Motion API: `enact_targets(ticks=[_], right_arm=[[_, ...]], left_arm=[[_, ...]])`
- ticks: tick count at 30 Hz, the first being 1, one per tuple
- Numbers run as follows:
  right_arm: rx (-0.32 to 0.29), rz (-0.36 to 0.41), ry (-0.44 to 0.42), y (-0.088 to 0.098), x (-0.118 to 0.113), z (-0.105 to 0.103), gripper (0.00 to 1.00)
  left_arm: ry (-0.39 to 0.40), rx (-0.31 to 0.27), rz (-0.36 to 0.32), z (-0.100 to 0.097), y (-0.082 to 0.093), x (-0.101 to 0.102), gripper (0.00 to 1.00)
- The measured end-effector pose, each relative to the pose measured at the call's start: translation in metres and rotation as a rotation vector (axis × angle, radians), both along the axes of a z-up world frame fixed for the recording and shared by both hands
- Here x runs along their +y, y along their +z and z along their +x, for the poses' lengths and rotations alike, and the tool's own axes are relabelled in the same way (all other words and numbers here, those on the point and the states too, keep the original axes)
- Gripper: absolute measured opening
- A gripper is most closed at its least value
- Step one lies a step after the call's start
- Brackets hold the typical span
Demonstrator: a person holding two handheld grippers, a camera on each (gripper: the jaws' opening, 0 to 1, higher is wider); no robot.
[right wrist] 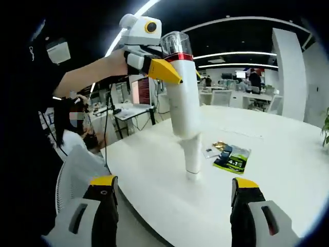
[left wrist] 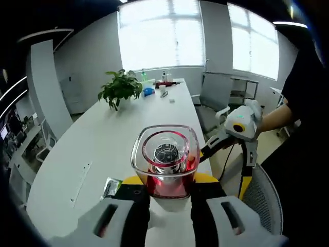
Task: Arrange the skincare products in the storage area until every visible bottle or jar stands upright without overlapping.
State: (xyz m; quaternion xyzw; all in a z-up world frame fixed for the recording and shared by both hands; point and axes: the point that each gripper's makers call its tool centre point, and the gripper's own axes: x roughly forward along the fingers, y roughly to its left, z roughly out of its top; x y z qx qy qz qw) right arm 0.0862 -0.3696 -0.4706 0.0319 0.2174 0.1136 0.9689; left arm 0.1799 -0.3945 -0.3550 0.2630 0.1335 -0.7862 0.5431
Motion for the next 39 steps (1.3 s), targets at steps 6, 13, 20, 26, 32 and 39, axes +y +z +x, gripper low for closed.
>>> enact_targets(ticks=[6, 13, 20, 26, 32, 39], right_arm=[[0.029, 0.003, -0.100, -0.031, -0.015, -0.012, 0.98], [0.083, 0.010, -0.147, -0.058, -0.015, -0.018, 0.99], [0.102, 0.011, -0.194, -0.071, -0.018, -0.012, 0.94], [0.102, 0.062, -0.204, -0.070, -0.017, -0.012, 0.90], [0.080, 0.099, -0.234, -0.068, -0.020, -0.010, 0.89], [0.072, 0.119, -0.238, -0.068, -0.020, -0.009, 0.88]], left_arm=[[0.011, 0.014, -0.008, 0.008, -0.020, -0.013, 0.30], [0.011, -0.024, 0.012, 0.008, -0.050, -0.016, 0.30], [0.014, -0.028, 0.028, 0.017, -0.078, -0.019, 0.30], [-0.001, -0.037, 0.065, 0.023, -0.099, -0.030, 0.30], [-0.015, -0.041, 0.086, 0.021, -0.112, -0.035, 0.30], [-0.009, -0.052, 0.102, 0.026, -0.126, -0.035, 0.30]])
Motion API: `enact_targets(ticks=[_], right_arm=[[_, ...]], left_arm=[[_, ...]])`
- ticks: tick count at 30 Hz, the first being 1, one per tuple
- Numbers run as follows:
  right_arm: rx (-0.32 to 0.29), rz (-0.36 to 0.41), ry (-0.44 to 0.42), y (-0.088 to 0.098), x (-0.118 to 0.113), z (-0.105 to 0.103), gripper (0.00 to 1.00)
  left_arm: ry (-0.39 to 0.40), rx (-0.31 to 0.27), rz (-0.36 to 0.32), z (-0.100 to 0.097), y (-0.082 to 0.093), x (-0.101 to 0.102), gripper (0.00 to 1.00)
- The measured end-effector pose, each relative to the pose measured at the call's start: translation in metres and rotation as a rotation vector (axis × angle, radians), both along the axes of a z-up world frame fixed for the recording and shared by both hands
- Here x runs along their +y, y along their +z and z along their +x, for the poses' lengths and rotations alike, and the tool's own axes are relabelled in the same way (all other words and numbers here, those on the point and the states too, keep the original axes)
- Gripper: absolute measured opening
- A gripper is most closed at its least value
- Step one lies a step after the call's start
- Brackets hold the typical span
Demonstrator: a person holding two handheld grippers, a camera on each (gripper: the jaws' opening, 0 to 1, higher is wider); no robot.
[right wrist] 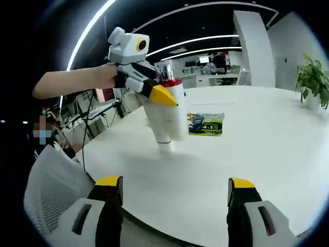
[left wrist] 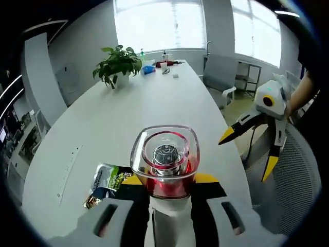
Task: Arrange the skincare products in the storage area until every visible bottle or jar stands upright without overlapping.
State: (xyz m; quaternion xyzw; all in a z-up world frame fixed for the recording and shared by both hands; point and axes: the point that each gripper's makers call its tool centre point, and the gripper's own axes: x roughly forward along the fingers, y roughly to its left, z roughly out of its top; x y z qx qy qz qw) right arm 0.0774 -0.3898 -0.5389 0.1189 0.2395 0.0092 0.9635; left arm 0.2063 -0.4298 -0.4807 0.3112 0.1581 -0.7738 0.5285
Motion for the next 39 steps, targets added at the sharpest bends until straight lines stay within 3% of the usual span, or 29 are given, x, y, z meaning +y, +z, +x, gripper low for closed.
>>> enact_targets(ticks=[11, 16, 39], right_arm=[[-0.006, 0.019, -0.001, -0.001, 0.001, 0.000, 0.88], [-0.006, 0.024, -0.003, -0.002, 0.001, 0.000, 0.87], [-0.009, 0.043, -0.010, -0.005, 0.001, 0.001, 0.86]], left_arm=[[0.003, 0.024, -0.004, -0.001, -0.006, -0.003, 0.30], [0.004, 0.015, 0.005, 0.003, -0.017, -0.003, 0.30], [0.002, -0.009, 0.021, 0.006, -0.027, -0.004, 0.31]])
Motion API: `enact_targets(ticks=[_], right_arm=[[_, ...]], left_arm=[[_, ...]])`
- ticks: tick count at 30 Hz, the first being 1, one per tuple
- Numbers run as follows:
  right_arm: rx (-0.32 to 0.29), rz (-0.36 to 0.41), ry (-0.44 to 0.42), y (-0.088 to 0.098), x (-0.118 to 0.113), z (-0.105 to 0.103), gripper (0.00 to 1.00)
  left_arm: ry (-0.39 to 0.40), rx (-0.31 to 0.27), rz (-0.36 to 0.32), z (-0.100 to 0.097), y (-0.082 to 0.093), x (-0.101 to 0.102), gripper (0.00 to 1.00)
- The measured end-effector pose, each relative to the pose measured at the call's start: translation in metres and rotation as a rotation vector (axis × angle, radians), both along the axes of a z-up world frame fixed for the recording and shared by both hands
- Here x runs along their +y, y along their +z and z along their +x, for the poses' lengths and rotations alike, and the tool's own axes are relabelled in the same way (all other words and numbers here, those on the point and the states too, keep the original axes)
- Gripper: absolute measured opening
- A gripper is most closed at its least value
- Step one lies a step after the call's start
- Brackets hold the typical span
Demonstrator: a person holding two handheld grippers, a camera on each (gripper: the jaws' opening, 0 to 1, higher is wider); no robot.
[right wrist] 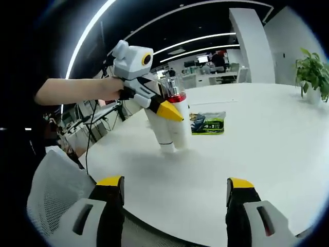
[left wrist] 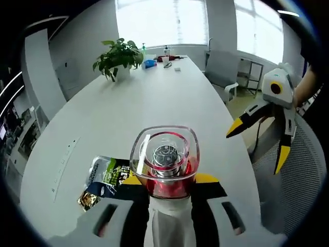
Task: Arrange the skincare products in the storage area until every visible bottle or jar stands upright without overlapping.
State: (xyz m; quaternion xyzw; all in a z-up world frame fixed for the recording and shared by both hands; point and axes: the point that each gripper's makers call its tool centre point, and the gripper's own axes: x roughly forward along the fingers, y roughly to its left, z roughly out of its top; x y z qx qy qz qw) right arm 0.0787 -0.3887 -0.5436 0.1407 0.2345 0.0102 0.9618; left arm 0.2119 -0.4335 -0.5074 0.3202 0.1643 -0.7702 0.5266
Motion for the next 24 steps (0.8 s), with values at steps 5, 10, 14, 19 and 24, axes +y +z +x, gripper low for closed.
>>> enact_targets(ticks=[5, 10, 14, 19, 24], right_arm=[[-0.002, 0.003, -0.003, 0.000, 0.000, 0.000, 0.86], [-0.003, 0.005, -0.005, 0.000, 0.000, 0.000, 0.86], [-0.003, 0.008, -0.007, 0.000, -0.001, 0.000, 0.86], [-0.003, 0.009, -0.007, 0.001, 0.000, 0.000, 0.86], [0.001, 0.011, -0.006, 0.001, 0.000, 0.000, 0.86]], left_arm=[[-0.008, -0.011, 0.011, 0.001, -0.007, 0.000, 0.31], [-0.007, -0.011, 0.009, 0.001, -0.008, -0.001, 0.31], [-0.008, -0.016, 0.011, 0.002, -0.011, -0.002, 0.31], [-0.008, -0.015, 0.012, 0.001, -0.012, -0.002, 0.31], [-0.001, -0.013, 0.008, 0.002, -0.011, -0.003, 0.31]])
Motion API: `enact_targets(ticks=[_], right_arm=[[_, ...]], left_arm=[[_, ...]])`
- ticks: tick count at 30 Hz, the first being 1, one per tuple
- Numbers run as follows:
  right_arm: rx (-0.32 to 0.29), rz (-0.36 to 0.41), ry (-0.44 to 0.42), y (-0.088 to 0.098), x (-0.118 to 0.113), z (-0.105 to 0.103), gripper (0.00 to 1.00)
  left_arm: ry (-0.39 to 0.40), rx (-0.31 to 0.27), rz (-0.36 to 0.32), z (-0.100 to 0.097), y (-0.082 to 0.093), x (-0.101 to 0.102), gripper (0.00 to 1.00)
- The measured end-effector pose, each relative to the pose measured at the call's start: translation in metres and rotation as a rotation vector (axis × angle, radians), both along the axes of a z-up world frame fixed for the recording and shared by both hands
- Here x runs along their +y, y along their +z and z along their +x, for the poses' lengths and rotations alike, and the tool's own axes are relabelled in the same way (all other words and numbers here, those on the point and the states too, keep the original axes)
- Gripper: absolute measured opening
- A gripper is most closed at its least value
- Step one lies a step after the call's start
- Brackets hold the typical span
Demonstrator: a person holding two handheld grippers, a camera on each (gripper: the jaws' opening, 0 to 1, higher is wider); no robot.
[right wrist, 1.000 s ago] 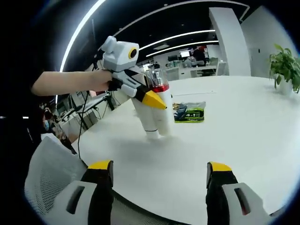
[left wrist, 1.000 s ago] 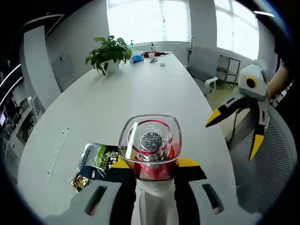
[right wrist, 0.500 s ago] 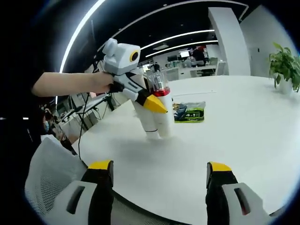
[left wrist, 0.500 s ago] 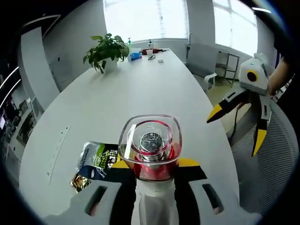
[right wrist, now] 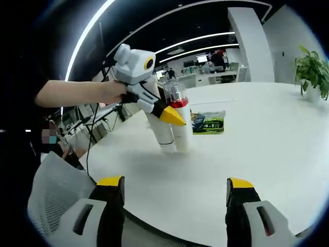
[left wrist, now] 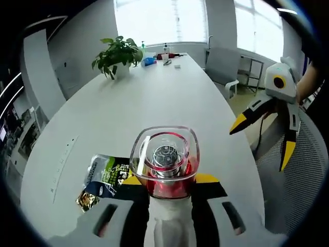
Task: Arrange the skincare products in the storage area until every visible bottle or jar stands upright without overlapping.
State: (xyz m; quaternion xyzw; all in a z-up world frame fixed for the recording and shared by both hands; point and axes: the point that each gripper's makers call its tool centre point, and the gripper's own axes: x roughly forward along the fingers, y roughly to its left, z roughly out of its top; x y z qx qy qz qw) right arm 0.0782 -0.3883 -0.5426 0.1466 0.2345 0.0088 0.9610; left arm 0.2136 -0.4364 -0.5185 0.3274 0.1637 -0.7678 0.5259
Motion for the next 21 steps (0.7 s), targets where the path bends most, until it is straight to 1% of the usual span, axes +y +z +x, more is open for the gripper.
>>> enact_targets(ticks=[9, 12, 21], right_arm=[[0.001, 0.002, -0.001, -0.0002, 0.0002, -0.0002, 0.86], [0.002, 0.001, -0.002, 0.0000, 0.0002, -0.0002, 0.86], [0.003, 0.003, -0.003, -0.0006, -0.0003, -0.0002, 0.85]], left_arm=[[-0.004, -0.011, 0.005, 0.0009, -0.0036, 0.0006, 0.32], [-0.009, -0.021, 0.015, 0.0019, -0.0073, 0.0011, 0.33], [-0.008, -0.025, 0.009, 0.0023, -0.0067, 0.0000, 0.35]])
